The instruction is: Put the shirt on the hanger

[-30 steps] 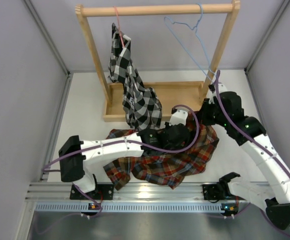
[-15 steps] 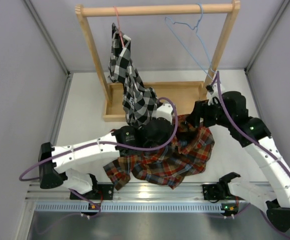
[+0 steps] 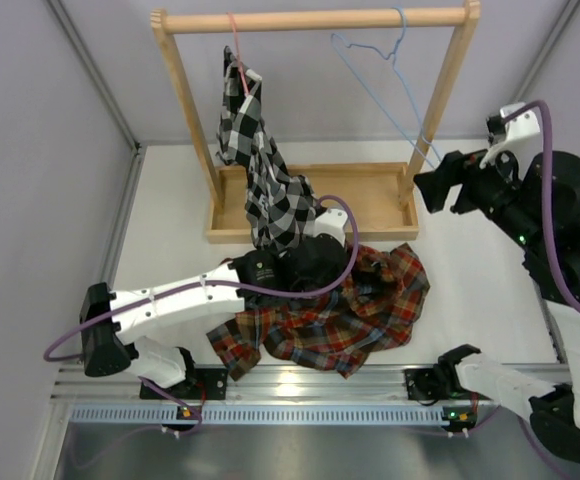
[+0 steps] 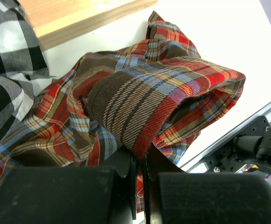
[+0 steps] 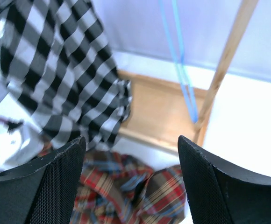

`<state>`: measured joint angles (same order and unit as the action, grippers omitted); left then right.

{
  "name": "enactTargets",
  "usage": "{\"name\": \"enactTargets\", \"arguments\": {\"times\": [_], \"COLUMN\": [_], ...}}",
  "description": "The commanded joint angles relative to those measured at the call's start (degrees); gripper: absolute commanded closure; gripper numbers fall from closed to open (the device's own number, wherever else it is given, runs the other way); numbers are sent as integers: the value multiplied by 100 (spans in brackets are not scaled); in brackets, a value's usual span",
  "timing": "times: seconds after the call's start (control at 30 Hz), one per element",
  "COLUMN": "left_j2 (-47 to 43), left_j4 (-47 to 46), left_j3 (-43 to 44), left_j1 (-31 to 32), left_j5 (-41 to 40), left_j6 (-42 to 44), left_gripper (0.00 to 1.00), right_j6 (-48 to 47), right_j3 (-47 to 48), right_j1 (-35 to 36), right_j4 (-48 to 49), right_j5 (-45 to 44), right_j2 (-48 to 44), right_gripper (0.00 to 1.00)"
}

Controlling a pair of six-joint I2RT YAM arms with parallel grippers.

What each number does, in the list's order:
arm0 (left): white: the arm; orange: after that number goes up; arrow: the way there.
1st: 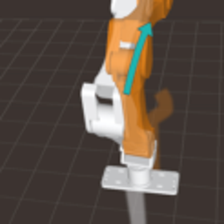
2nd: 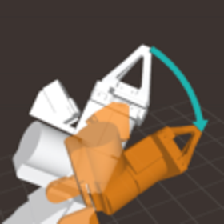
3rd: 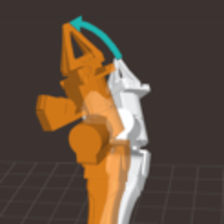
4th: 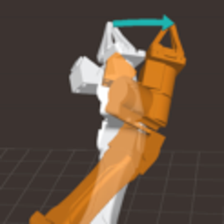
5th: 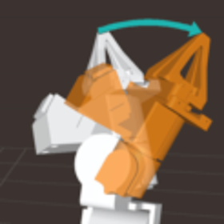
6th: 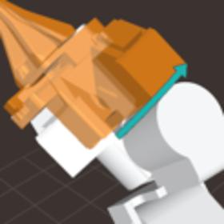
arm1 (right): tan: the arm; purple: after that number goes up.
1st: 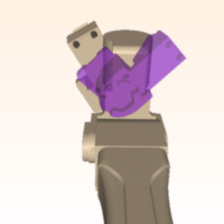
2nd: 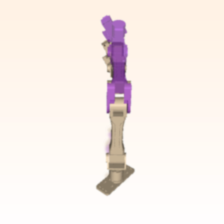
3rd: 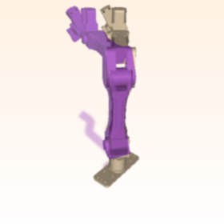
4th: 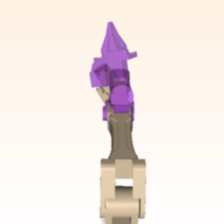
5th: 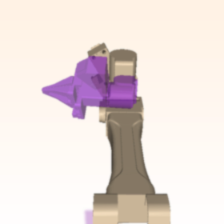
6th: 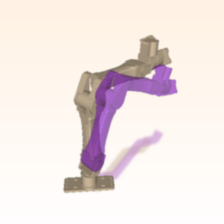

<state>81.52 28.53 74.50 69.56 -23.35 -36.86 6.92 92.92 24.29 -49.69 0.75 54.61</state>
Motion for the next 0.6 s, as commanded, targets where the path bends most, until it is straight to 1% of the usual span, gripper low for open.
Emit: {"name": "enactTargets", "arguments": {"times": [0.0,0.03,0.17,0.27,0.33,0.4,0.43,0.53,0.57], "left_j2": [-83,-101,-109,-83,-66,-22,-30,-22,-30], "left_j4": [-23,-23,-23,-32,-23,-23,-23,-23,-23], "left_j3": [-146,-172,-234,-252,-260,-287,-296,-339,-348], "left_j1": [-21,-21,-21,-21,-21,-21,-21,-21,-21], "left_j5": [77,94,340,437,560,604,604,630,622], "left_j6": [-76,-76,-23,-5,12,47,56,100,109], "left_gripper": [100,100,100,100,100,100,100,100,100], "right_j6": [-392,-454,-1296,-1587,-1650,-1702,-1729,-1729,-1685], "right_j3": [585,856,1298,1535,1867,2106,2168,2291,2292], "right_j1": [-214,-293,-539,-768,-960,-988,-1014,-1145,-1164], "right_j4": [-287,-269,11,398,425,434,434,434,425], "right_j5": [-550,-533,-129,144,476,802,917,1294,1522], "right_j2": [690,952,1543,1965,2334,2632,2712,2959,2994], "right_gripper": [24,25,26,26,26,28,34,57,61]}}
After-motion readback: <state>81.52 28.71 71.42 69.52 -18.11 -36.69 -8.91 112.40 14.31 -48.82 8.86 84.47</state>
